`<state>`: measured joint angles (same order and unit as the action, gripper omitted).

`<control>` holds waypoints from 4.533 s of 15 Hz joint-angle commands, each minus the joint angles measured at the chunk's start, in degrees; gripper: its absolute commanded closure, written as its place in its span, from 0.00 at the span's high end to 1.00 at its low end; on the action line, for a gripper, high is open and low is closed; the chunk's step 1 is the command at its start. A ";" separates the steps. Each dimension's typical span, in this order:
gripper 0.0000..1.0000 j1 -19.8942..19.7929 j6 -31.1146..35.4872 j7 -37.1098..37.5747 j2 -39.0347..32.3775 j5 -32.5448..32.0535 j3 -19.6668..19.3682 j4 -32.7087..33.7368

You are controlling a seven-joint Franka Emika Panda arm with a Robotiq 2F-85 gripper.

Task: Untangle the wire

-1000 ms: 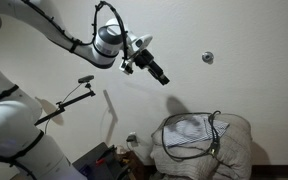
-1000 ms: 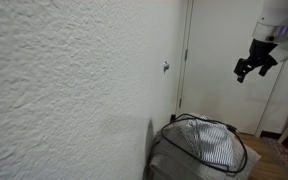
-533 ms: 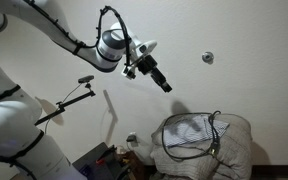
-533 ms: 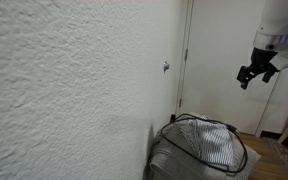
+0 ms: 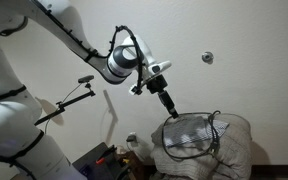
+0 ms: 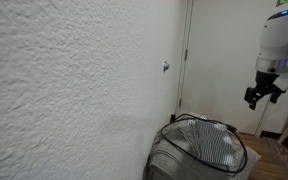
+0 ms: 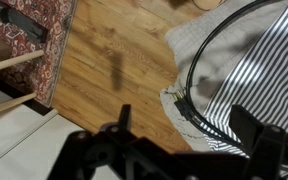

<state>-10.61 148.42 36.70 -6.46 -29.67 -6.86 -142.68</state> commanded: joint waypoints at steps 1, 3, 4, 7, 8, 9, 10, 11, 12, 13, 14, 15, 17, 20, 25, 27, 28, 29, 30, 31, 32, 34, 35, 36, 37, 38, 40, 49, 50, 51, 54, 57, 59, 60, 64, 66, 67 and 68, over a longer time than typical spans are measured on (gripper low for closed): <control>1.00 1.80 1.42 -4.94 -5.05 5.67 -1.69 0.67; 1.00 3.17 0.92 -4.21 -3.93 5.08 -3.11 0.02; 1.00 3.42 1.05 -4.35 -4.82 5.32 -3.23 0.17; 1.00 3.61 1.12 -4.41 -5.45 5.41 -3.31 0.52; 1.00 3.60 1.12 -4.41 -5.45 5.41 -3.31 0.57; 1.00 4.42 1.29 -1.30 -6.64 3.30 -4.54 1.80; 1.00 4.06 0.73 -4.28 -8.60 5.62 -4.45 3.02; 1.00 4.30 1.21 -4.35 -10.21 5.89 -5.20 3.77; 1.00 4.40 1.61 -4.64 -12.28 6.40 -5.67 4.61; 1.00 4.11 2.39 -6.20 -13.77 7.80 -5.68 5.04; 1.00 4.31 2.78 -6.81 -15.71 8.54 -6.11 5.86; 1.00 4.36 2.90 -7.71 -17.70 9.79 -6.35 6.62; 1.00 4.64 2.94 -9.40 -21.53 12.33 -6.95 8.30; 1.00 5.67 5.12 -10.18 -26.92 14.45 -8.23 10.53; 1.00 8.65 11.66 -10.42 -33.20 17.68 -10.42 12.99; 1.00 10.61 14.62 -9.87 -34.59 19.28 -11.47 13.34; 1.00 11.83 16.09 -9.58 -35.49 20.05 -12.23 13.70; 1.00 12.94 17.22 -9.55 -36.37 20.81 -12.86 14.10; 1.00 13.78 18.44 -9.53 -37.06 21.78 -13.32 14.34; 1.00 14.31 18.60 -9.86 -37.63 22.84 -13.51 14.69; 1.00 14.63 18.39 -10.37 -38.25 23.75 -13.58 15.22; 1.00 14.80 17.41 -10.89 -39.18 25.44 -13.45 16.17; 1.00 14.71 17.13 -11.23 -39.51 25.97 -13.32 16.57; 0.95 14.47 16.85 -11.50 -39.75 26.61 -13.12 16.93; 0.74 14.60 16.70 -11.84 -40.01 26.98 -13.30 17.22; 0.71 14.55 16.65 -12.29 -40.16 27.38 -13.29 17.42; 0.62 14.78 16.52 -12.85 -40.28 27.96 -13.44 17.58; 0.00 16.39 16.25 -13.38 -36.40 27.61 -14.82 15.59; 0.00 16.70 16.37 -13.25 -36.22 27.55 -15.26 15.50; 0.02 16.15 16.20 -13.75 -35.75 27.62 -14.94 15.41; 0.02 16.50 16.05 -14.08 -34.24 27.31 -15.25 14.40; 0.02 17.91 16.09 -15.12 -31.99 26.58 -15.53 12.30; 0.02 19.85 15.81 -15.01 -30.73 25.96 -15.94 10.75; 0.02 20.09 15.63 -15.76 -29.99 25.81 -15.47 10.02; 0.02 24.85 15.40 -14.57 -29.05 24.66 -16.69 7.87; 0.02 26.43 15.36 -14.63 -28.70 24.42 -16.90 7.07; 0.02 26.88 15.34 -14.91 -28.46 24.31 -16.81 6.70; 0.02 27.43 15.50 -14.92 -28.26 24.21 -16.85 6.32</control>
<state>14.89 165.39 22.57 -37.87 -4.02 -22.60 -133.61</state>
